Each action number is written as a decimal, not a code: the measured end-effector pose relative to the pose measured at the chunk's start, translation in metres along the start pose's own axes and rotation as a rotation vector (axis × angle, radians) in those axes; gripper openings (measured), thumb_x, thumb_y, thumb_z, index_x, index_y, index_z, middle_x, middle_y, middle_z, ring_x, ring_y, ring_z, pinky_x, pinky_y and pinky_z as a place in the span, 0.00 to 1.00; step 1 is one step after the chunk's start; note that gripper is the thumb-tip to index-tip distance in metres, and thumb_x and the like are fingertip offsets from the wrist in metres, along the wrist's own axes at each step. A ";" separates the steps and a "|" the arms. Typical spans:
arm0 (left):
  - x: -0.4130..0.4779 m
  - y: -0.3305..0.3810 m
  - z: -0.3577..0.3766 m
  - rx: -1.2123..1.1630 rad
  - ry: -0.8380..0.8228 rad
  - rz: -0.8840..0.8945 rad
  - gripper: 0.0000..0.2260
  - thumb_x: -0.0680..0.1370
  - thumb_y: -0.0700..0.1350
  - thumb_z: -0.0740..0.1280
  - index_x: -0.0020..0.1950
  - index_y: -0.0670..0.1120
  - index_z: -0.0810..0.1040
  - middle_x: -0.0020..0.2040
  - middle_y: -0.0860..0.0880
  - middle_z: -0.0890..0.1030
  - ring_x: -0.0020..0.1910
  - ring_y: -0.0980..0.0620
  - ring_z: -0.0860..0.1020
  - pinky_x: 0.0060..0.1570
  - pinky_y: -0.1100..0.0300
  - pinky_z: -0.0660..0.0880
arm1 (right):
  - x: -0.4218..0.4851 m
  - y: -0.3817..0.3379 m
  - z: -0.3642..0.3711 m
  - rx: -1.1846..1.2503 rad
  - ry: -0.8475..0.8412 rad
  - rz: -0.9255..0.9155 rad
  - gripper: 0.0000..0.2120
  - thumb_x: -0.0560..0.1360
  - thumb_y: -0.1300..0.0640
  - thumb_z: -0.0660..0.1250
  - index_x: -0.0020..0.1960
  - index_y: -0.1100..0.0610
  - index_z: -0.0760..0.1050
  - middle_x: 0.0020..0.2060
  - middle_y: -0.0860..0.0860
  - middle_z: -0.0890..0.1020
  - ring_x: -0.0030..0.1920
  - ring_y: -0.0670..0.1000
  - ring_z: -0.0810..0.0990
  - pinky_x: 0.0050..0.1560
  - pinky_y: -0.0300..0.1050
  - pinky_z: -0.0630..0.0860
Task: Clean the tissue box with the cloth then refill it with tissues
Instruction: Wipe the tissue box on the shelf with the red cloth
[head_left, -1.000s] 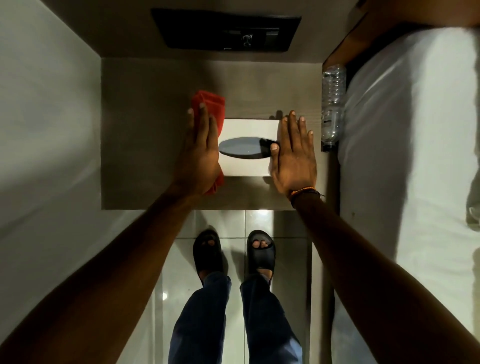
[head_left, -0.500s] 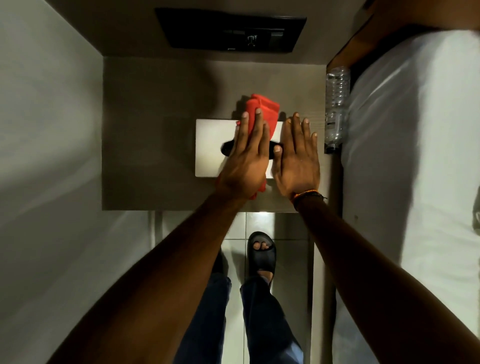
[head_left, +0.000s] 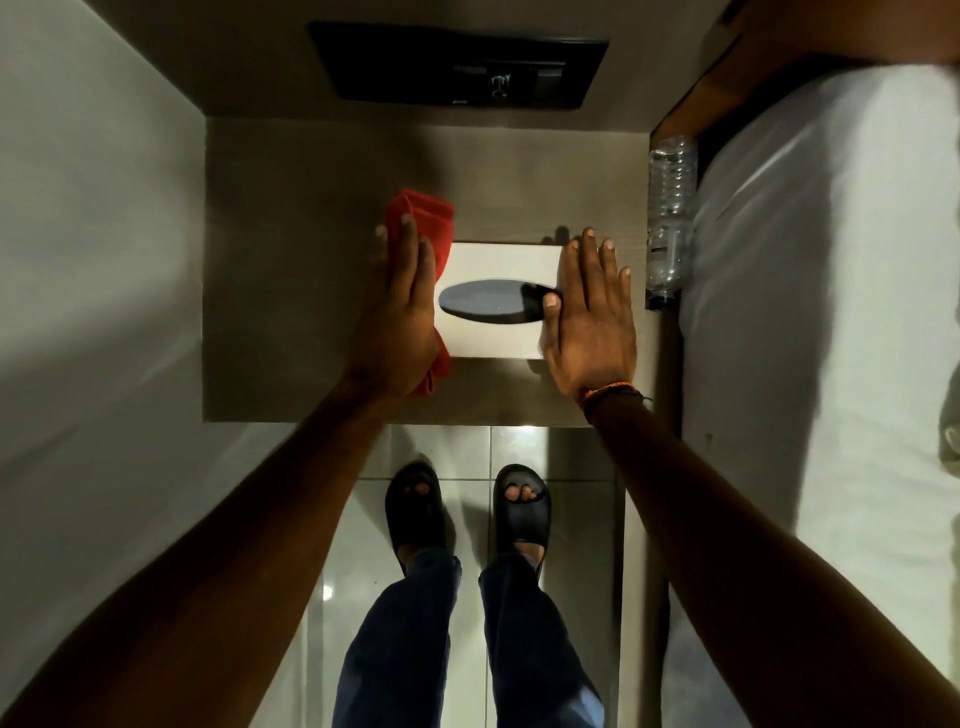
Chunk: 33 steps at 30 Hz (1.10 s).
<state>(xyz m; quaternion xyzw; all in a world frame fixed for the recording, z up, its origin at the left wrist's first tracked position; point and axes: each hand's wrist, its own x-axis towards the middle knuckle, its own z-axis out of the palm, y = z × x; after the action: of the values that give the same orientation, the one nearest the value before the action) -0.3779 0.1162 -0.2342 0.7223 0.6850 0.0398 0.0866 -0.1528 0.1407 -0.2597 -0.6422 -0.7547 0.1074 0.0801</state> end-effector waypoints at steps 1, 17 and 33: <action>0.000 -0.002 0.001 0.005 -0.018 -0.025 0.27 0.83 0.36 0.56 0.81 0.36 0.52 0.82 0.36 0.48 0.80 0.33 0.47 0.79 0.46 0.51 | 0.000 0.000 0.000 0.002 0.001 -0.001 0.28 0.84 0.49 0.47 0.81 0.61 0.55 0.81 0.59 0.57 0.81 0.61 0.53 0.80 0.60 0.53; 0.006 0.009 0.009 0.034 0.033 -0.089 0.25 0.83 0.39 0.54 0.80 0.35 0.54 0.81 0.35 0.52 0.79 0.30 0.50 0.78 0.40 0.52 | 0.000 -0.002 0.001 -0.015 0.013 -0.008 0.28 0.84 0.50 0.49 0.81 0.62 0.55 0.81 0.60 0.57 0.81 0.62 0.53 0.80 0.60 0.54; 0.016 0.088 0.012 -0.037 -0.078 0.055 0.28 0.82 0.40 0.50 0.81 0.37 0.46 0.82 0.36 0.47 0.80 0.32 0.44 0.78 0.37 0.47 | 0.001 -0.003 -0.006 -0.024 -0.037 -0.019 0.28 0.84 0.52 0.51 0.81 0.62 0.54 0.81 0.61 0.55 0.82 0.62 0.51 0.80 0.61 0.52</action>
<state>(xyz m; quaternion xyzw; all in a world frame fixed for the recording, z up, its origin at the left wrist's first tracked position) -0.2886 0.1272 -0.2307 0.7401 0.6601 0.0264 0.1255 -0.1544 0.1419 -0.2535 -0.6337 -0.7635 0.1095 0.0594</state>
